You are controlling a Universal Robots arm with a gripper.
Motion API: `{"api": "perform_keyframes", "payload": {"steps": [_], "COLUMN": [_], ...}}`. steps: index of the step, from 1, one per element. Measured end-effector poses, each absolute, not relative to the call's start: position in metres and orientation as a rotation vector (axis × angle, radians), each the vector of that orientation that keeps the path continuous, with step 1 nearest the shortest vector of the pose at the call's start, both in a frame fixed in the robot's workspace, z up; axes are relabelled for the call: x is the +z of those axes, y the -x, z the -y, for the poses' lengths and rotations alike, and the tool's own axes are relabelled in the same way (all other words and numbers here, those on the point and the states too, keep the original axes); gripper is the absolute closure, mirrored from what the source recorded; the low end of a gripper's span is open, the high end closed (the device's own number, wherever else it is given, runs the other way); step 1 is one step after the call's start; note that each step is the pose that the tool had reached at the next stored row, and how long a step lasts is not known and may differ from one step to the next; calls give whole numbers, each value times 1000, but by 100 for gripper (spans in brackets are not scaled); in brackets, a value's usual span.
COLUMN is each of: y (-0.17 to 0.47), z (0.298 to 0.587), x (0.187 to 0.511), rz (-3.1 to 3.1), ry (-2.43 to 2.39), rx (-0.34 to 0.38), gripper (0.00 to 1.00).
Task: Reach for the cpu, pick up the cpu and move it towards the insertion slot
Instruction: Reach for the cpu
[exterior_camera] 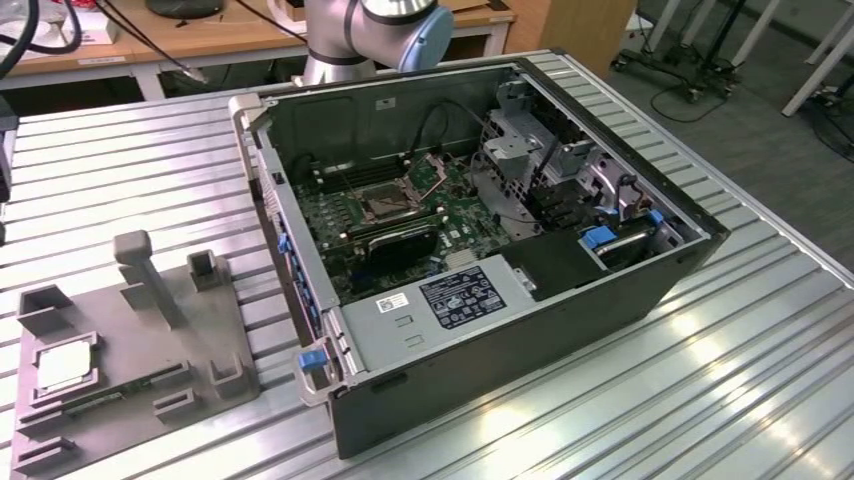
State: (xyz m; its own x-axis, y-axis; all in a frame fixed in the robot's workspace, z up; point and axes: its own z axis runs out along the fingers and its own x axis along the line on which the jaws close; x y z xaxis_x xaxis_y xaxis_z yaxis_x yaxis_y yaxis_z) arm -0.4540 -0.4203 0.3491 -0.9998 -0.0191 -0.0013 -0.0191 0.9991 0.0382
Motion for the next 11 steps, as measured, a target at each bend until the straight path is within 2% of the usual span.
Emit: {"api": "perform_keyframes", "payload": {"steps": [11], "y": [456], "z": [426], "x": [334], "rz": [-3140], "ry": [30], "rx": [60], "gripper": [41]}}
